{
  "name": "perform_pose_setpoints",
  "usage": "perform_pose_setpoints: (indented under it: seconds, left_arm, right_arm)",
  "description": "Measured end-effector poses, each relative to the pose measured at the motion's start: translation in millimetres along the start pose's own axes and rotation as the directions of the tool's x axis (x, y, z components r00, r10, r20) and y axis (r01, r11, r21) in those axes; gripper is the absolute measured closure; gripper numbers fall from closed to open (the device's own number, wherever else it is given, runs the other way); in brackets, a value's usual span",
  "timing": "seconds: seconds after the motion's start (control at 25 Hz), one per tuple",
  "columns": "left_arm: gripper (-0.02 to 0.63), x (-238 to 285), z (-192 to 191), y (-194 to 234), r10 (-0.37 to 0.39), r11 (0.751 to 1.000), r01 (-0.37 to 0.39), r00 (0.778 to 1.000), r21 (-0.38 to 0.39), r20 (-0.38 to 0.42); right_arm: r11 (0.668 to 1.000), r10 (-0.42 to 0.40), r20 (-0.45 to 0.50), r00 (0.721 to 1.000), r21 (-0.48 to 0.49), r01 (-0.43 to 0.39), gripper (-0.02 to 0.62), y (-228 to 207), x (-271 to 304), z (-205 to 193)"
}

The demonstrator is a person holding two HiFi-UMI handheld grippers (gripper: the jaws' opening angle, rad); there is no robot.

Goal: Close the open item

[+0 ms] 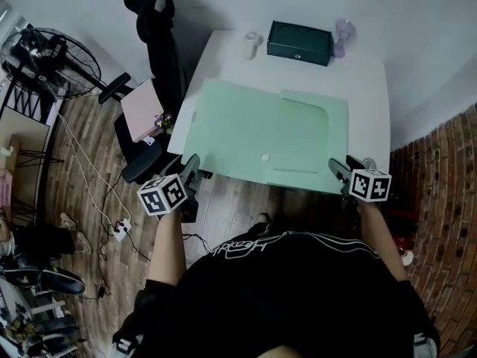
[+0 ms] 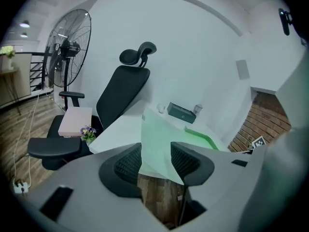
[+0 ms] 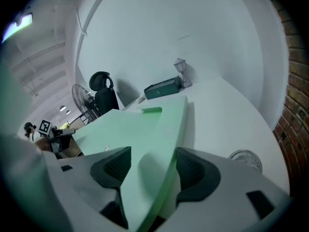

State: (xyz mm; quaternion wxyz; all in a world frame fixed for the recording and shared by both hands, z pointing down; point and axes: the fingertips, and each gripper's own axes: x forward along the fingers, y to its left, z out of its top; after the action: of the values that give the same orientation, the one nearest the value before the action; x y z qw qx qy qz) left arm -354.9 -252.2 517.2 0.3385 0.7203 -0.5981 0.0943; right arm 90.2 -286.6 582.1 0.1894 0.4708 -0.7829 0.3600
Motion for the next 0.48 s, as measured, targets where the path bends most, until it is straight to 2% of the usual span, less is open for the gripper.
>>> perform_pose_setpoints:
  seconds: [0.32,0.48]
  left_arm:
    - [0.422,-21.6,21.3,-39.1,0.02,0.999,-0.022,0.998,0.029,0.065]
    - [0.433,-30.8,25.9,-63.7,0.022,0.999,-0.027,0.995,0.047,0.098]
  right_arm:
    - [0.996,0.088,-0.035,0.995,-0.018,-0.089,0.339,0.0,-3.7,-2.4]
    - [0.996,0.085,-0.032,0.996,-0.04,-0.086,0.409,-10.3,-7.7,-5.1]
